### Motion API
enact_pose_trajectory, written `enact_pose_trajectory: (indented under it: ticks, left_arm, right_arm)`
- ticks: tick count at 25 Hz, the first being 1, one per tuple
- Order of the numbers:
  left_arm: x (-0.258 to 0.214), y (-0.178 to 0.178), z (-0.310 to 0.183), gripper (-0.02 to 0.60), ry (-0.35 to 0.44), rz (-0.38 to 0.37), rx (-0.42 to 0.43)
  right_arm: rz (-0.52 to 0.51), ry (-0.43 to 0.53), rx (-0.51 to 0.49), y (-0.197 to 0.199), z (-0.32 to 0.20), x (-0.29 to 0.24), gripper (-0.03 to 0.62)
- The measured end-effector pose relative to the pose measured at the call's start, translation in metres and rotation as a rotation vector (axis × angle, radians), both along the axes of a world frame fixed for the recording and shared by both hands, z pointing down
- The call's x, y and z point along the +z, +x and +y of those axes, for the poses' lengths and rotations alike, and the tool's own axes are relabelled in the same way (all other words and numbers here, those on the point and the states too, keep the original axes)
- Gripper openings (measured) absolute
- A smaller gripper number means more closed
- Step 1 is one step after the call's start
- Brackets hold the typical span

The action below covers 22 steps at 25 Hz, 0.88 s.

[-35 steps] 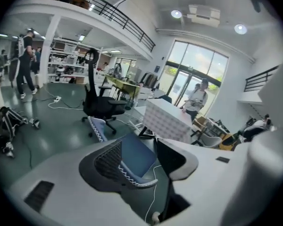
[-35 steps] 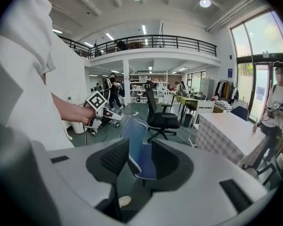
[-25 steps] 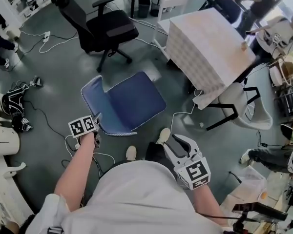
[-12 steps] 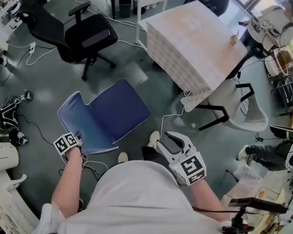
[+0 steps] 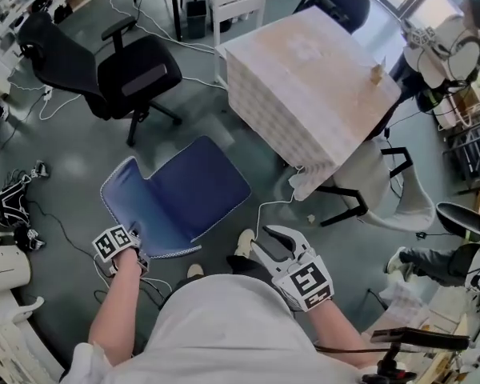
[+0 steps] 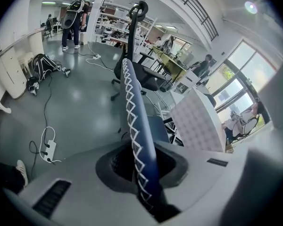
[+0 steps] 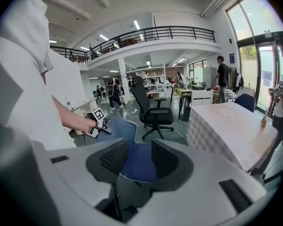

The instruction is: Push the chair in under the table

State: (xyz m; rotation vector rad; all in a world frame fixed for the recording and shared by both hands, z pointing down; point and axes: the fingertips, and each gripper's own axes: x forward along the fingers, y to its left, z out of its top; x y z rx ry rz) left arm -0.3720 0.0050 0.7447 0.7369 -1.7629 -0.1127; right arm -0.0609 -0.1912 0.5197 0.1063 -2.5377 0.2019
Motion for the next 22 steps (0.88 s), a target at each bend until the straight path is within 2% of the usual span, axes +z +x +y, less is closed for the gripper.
enact_pose_trajectory:
  ticks: [4,11,22]
  left_arm:
    - [-0.003,0.019,-0.045,0.063,0.026,0.035,-0.017]
    - [-0.008,0.044,-0.131,0.063,0.058,0.05,-0.02]
    - [-0.013,0.069,-0.241,0.064,0.084,0.077,-0.048]
  right_arm:
    - [0.009,-0.002,0.037,0.018,-0.022,-0.001,0.149]
    - [0.017,0.006,0.111,0.058,-0.067,0.0,0.149]
    - [0.021,0.007,0.167,0.102,-0.121,0.004,0.149]
